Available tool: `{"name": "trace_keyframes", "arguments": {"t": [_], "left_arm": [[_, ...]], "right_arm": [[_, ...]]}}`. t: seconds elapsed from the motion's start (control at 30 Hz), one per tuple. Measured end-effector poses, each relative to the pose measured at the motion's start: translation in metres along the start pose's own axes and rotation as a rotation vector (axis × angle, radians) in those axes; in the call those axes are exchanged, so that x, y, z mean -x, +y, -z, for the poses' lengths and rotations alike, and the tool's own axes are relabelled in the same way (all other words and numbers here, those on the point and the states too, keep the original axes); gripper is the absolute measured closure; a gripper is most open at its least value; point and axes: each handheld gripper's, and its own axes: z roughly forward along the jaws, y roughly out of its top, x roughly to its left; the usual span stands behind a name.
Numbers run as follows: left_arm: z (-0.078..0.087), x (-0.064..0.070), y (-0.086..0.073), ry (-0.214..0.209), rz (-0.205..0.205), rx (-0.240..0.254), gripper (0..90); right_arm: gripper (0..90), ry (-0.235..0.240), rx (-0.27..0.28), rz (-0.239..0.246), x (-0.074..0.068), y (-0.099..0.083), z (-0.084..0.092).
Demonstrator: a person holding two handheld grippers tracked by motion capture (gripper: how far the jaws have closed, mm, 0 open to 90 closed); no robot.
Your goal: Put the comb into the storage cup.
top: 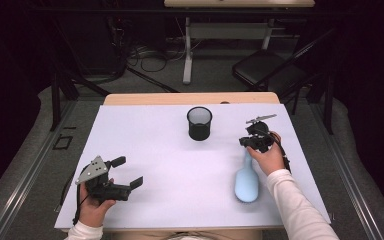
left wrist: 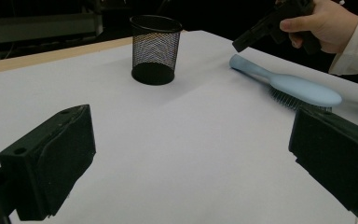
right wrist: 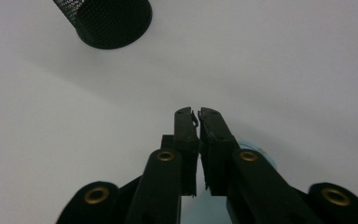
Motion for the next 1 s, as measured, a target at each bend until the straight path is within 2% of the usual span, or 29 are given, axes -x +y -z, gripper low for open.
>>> {"name": "trace_keyframes", "arguments": {"t": [0.07, 0.43, 0.5, 0.57, 0.67, 0.73, 0.77, 1.0], "left_arm": [[0.000, 0.000, 0.000, 0.004, 0.002, -0.001, 0.4], [0.000, 0.000, 0.000, 0.006, 0.001, -0.002, 0.4], [0.000, 0.000, 0.000, 0.006, 0.001, -0.002, 0.4], [0.000, -0.001, 0.000, 0.006, 0.003, -0.004, 0.4], [0.000, -0.001, 0.000, 0.005, 0.002, -0.003, 0.4], [0.000, -0.001, 0.000, 0.005, 0.002, -0.003, 0.4], [0.000, -0.001, 0.000, 0.006, 0.003, -0.003, 0.4], [0.000, -0.001, 0.000, 0.006, 0.002, -0.004, 0.4]], "right_arm": [[90.0, 0.001, -0.013, 0.005, -0.001, 0.000, -0.004], [90.0, -0.026, -0.072, -0.005, 0.002, -0.001, -0.022], [90.0, -0.026, -0.067, -0.007, 0.003, -0.002, -0.024], [90.0, -0.029, -0.098, -0.007, 0.004, -0.002, -0.026], [90.0, -0.027, -0.112, -0.005, 0.004, -0.003, -0.028], [90.0, -0.026, -0.097, -0.009, 0.004, -0.004, -0.030], [90.0, -0.033, -0.125, -0.001, 0.003, -0.004, -0.030], [90.0, -0.049, -0.156, 0.016, 0.001, -0.006, -0.035]]}}
